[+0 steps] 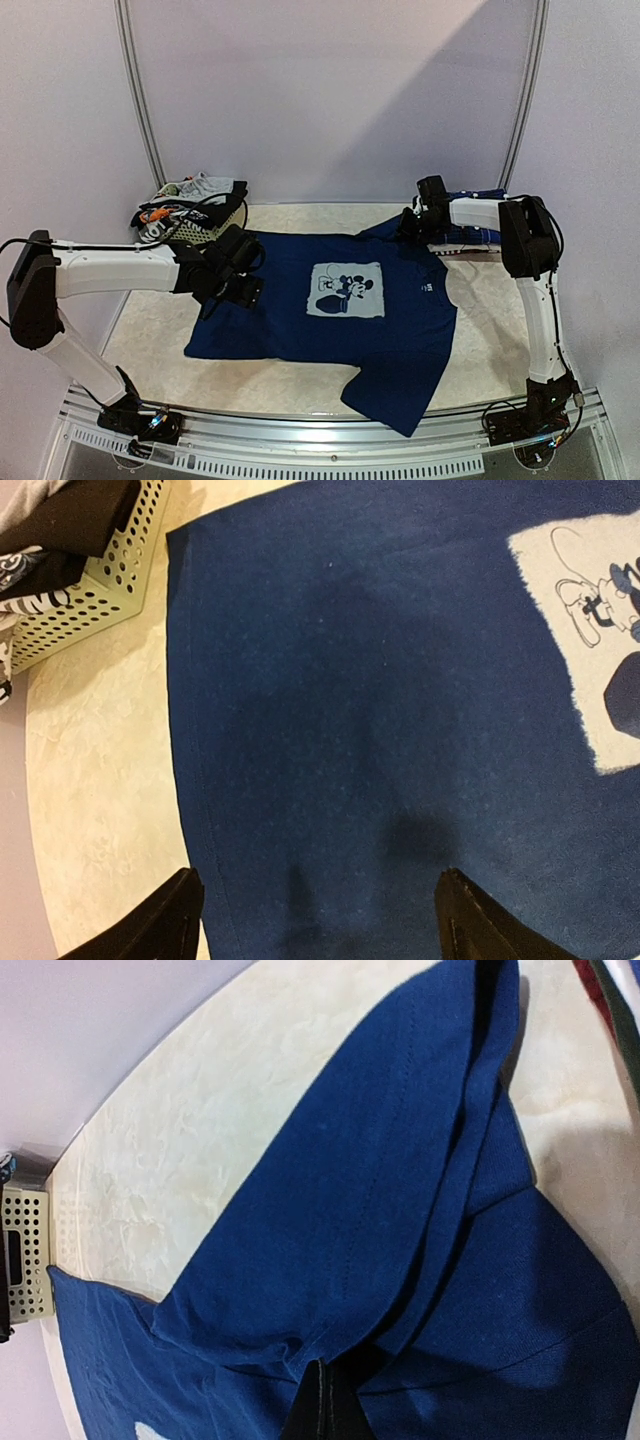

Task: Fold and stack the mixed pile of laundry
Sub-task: Flatten out the crumpled T-shirt at the center of the board.

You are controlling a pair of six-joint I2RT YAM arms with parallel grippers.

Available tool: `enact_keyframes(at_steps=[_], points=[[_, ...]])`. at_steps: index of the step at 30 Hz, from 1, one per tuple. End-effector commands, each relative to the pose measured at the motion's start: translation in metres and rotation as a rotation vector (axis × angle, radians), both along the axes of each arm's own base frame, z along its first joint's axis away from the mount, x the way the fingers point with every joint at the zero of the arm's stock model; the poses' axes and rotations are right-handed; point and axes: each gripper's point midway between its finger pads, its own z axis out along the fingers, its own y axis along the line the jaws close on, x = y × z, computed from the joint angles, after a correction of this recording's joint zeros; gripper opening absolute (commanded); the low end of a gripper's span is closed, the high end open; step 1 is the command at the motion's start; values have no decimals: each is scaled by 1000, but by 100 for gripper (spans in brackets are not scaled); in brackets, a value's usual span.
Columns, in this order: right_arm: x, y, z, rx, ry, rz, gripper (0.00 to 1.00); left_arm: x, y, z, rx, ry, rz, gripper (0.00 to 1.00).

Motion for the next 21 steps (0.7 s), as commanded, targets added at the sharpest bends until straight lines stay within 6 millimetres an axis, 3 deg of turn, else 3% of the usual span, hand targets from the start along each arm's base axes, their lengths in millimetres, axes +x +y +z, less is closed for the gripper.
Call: enact_keyframes(at_steps=[1,6,21], points=[[9,11,27,26,-40,21,0,-2,-2,2,10,-23,-16,81],[27,28,48,46,-96,58,0,-2,-1,2,14,-26,-17,81],[84,66,46,121,-327,146,4,-4,4,-1,24,-30,-18,81]])
